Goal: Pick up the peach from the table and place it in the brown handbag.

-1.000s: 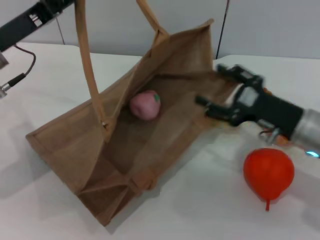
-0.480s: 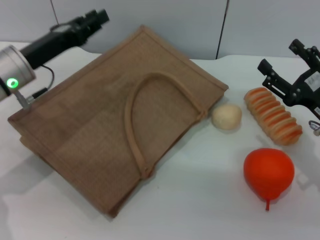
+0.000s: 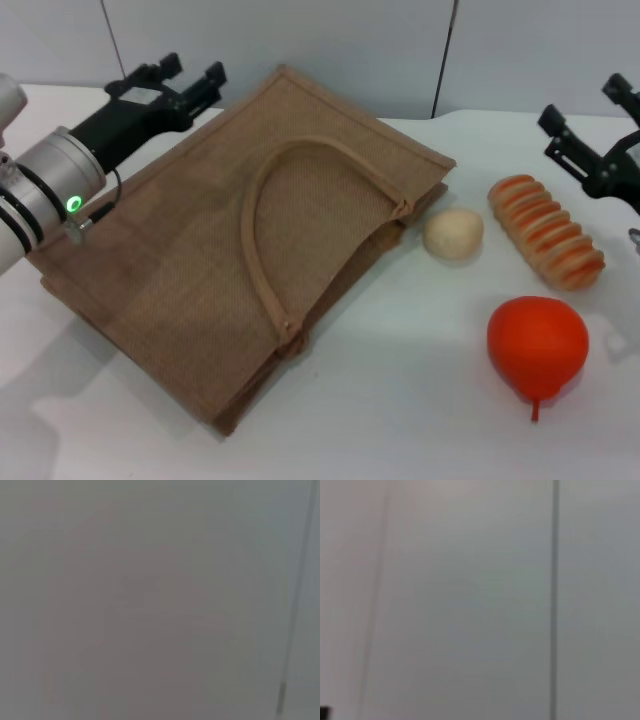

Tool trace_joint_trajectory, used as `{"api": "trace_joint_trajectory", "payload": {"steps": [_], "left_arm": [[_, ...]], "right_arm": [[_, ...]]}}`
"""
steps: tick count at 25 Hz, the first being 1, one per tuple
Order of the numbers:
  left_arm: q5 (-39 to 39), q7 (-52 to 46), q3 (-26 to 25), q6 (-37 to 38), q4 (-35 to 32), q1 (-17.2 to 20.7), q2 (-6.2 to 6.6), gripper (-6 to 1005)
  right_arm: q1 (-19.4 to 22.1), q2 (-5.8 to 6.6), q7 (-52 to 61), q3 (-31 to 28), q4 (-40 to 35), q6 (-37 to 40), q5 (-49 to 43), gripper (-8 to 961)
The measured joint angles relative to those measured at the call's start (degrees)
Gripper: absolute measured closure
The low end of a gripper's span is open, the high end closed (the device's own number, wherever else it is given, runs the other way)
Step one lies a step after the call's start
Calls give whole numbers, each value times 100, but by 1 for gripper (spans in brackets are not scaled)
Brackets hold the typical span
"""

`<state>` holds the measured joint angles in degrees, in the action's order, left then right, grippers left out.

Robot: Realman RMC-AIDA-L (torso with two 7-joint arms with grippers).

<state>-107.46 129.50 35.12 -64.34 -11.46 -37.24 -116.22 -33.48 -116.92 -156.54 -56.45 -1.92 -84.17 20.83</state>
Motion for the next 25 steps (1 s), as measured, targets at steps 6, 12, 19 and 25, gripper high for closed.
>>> {"api": "trace_joint_trajectory", "payload": {"steps": [6, 12, 19, 25], "left_arm": [[-1028, 694, -5, 38, 272, 114, -22, 305], [-2317, 1318, -5, 10, 632, 266, -21, 307], [-2588, 1325, 33, -280, 697, 388, -12, 307], [-2594, 1310, 41, -389, 703, 413, -9, 308]], "right_arm": [[25, -35, -4, -638, -13, 626, 0, 68], [190, -57, -3, -1145, 15, 639, 0, 69], [316, -70, 124, -1411, 10, 548, 0, 69], [338, -69, 133, -1416, 12, 471, 0, 70]]}}
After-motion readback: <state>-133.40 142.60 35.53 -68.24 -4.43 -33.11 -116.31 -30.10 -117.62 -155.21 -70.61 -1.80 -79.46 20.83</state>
